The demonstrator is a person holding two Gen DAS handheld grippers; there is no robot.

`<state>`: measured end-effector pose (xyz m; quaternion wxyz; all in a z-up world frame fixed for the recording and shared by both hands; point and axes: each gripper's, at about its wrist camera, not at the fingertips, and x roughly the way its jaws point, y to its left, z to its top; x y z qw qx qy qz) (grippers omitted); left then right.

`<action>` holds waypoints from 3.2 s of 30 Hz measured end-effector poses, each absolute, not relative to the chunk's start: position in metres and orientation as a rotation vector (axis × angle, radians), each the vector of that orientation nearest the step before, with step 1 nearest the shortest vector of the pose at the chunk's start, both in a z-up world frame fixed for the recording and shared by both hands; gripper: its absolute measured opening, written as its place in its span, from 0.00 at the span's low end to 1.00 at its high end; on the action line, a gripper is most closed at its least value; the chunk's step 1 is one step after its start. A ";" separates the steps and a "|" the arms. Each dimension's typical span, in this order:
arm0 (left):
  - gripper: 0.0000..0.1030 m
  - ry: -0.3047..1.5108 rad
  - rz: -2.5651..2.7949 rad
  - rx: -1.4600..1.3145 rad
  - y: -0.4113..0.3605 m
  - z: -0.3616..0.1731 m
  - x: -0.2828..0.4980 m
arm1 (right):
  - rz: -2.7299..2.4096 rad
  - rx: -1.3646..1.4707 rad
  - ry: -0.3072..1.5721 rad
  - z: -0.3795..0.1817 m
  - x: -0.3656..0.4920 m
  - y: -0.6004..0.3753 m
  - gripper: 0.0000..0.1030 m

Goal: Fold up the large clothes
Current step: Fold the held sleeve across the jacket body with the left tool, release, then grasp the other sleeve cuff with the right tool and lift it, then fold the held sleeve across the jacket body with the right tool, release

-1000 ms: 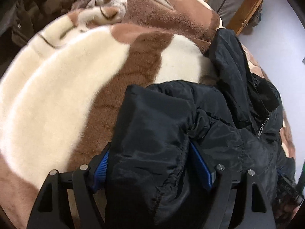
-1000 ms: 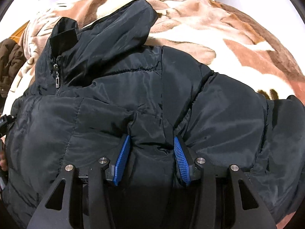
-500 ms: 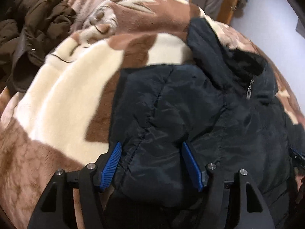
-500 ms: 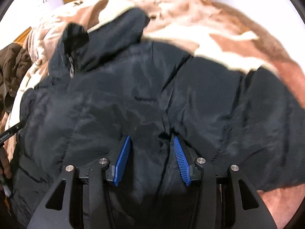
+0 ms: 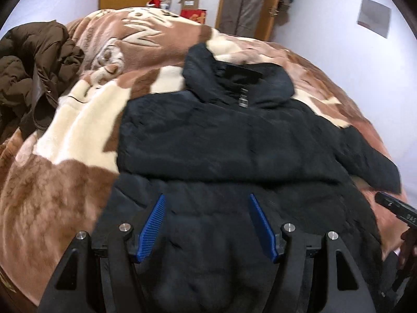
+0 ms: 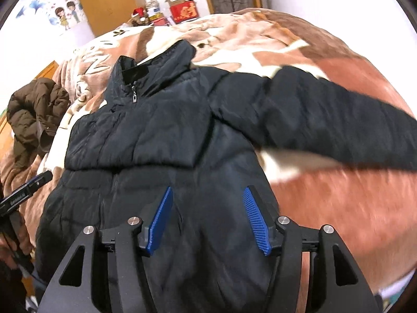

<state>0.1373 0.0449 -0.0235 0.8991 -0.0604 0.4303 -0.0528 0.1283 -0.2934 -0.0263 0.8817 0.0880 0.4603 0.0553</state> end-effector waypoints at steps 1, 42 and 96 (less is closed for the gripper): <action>0.66 0.894 -0.119 -0.126 0.039 -0.022 0.131 | 0.113 0.192 0.961 -0.026 0.123 -0.297 0.56; 0.66 1.046 -0.262 0.001 -0.118 -0.095 0.263 | -0.318 0.827 0.748 -0.089 0.167 -0.582 0.65; 0.66 0.886 0.011 -0.338 0.108 -0.036 0.167 | 0.446 0.247 0.960 -0.021 0.300 -0.148 0.16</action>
